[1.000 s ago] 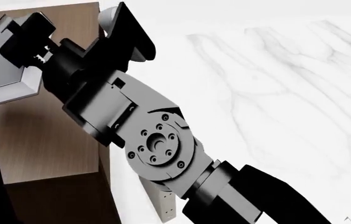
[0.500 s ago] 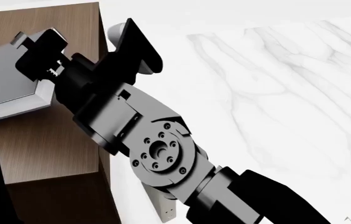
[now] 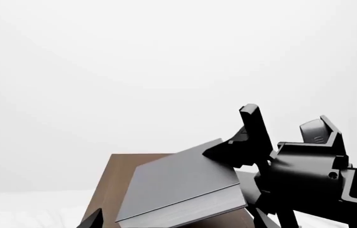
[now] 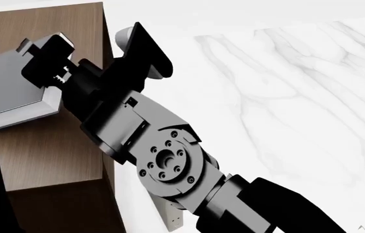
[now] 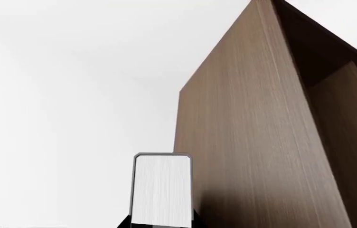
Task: Pick up the book in the middle and place it on the cabinet shelf.
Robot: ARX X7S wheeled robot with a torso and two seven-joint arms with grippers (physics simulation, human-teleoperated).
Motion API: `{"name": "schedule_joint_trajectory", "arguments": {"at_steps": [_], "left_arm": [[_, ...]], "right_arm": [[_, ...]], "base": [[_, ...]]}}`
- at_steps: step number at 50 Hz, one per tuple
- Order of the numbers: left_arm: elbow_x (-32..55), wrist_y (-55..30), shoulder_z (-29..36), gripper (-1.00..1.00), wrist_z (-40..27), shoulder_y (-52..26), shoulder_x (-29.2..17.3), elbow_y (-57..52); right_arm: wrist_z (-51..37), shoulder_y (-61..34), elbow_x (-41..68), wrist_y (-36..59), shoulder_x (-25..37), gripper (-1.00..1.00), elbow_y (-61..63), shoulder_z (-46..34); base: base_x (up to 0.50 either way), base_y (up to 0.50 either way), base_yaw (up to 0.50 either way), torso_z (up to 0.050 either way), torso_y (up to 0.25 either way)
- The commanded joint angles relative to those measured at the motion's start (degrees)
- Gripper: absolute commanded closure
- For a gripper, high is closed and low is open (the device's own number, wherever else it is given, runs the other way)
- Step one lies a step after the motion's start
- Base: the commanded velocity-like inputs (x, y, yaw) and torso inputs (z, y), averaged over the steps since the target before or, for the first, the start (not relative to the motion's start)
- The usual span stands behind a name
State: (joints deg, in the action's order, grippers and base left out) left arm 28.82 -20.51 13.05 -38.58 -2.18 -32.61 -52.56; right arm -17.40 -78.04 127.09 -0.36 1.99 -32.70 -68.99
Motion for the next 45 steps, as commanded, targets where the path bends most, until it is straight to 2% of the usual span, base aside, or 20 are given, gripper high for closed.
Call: {"name": "schedule_joint_trajectory", "arguments": {"at_steps": [1,9,10,31,45], "left_arm": [[-0.1,0.35,0.18,-1.0,-0.03,0.08,-0.08,0.19],[0.05,0.34,0.18,-1.0,-0.24,0.08,-0.23,0.04],[0.08,0.36,0.16,-1.0,-0.25,0.09,-0.25,0.04],[0.3,0.23,0.57,-1.0,-0.71,-0.12,-0.62,-0.24],[-0.54,0.12,1.72,-1.0,-0.69,-0.43,-0.58,0.35]], "right_arm": [[0.84,-0.35,-3.09,-0.26,0.19,1.0,-0.24,0.15],[0.78,-0.61,-3.35,-0.55,0.13,1.0,-0.61,-0.42],[0.95,-0.63,-3.2,-0.37,0.12,-1.0,-0.74,-0.42],[0.29,0.07,-3.09,-1.72,3.35,-1.0,0.8,-0.04],[-1.42,3.83,-4.23,-6.62,12.56,-1.0,8.46,2.59]], "base": [[0.0,0.0,0.0,0.0,0.0],[0.0,0.0,0.0,0.0,0.001],[0.0,0.0,0.0,0.0,0.0],[0.0,0.0,0.0,0.0,0.0],[0.0,0.0,0.0,0.0,0.001]]}}
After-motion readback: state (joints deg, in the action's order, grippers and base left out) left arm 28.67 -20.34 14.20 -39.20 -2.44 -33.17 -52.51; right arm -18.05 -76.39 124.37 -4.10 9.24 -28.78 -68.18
